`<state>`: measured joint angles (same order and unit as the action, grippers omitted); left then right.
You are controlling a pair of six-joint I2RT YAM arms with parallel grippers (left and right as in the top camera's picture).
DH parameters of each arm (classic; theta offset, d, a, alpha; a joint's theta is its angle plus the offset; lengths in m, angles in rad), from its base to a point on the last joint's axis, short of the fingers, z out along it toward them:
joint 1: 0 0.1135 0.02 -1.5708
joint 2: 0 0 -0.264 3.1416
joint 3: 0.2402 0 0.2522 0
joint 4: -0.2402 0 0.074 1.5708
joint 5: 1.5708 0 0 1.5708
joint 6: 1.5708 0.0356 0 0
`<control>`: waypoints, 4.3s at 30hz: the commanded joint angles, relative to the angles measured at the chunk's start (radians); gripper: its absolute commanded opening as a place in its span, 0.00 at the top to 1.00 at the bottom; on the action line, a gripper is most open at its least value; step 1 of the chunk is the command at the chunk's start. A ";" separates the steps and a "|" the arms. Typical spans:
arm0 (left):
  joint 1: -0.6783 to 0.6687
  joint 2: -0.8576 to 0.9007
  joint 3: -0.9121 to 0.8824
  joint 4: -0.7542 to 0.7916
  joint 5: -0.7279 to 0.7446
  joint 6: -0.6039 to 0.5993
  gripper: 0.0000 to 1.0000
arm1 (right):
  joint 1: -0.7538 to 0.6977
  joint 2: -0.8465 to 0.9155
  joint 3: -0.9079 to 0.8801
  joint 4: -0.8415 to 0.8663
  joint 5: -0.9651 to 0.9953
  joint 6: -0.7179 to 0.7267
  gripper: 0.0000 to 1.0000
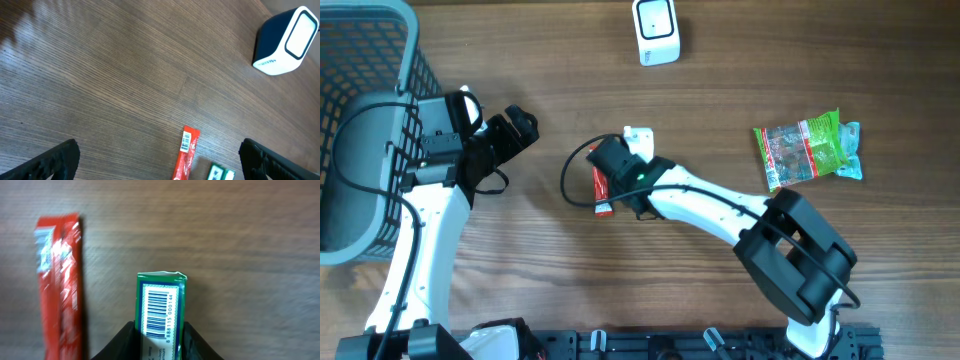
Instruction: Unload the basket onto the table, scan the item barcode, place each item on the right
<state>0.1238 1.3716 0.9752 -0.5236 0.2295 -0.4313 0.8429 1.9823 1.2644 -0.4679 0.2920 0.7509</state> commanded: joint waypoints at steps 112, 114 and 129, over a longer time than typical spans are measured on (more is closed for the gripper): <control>0.003 0.006 -0.001 0.002 0.004 0.009 0.00 | -0.496 -0.243 -0.246 0.081 -0.167 -0.325 0.42; 0.003 0.006 -0.001 0.002 0.004 0.009 0.00 | -0.496 -0.238 -0.246 0.081 -0.171 -0.323 0.41; 0.003 0.006 -0.001 0.002 0.004 0.009 0.00 | -0.496 -0.179 -0.246 0.109 -0.180 -0.287 0.38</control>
<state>0.1238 1.3716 0.9752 -0.5236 0.2295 -0.4313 0.3431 1.7817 1.0142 -0.3584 0.0799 0.4492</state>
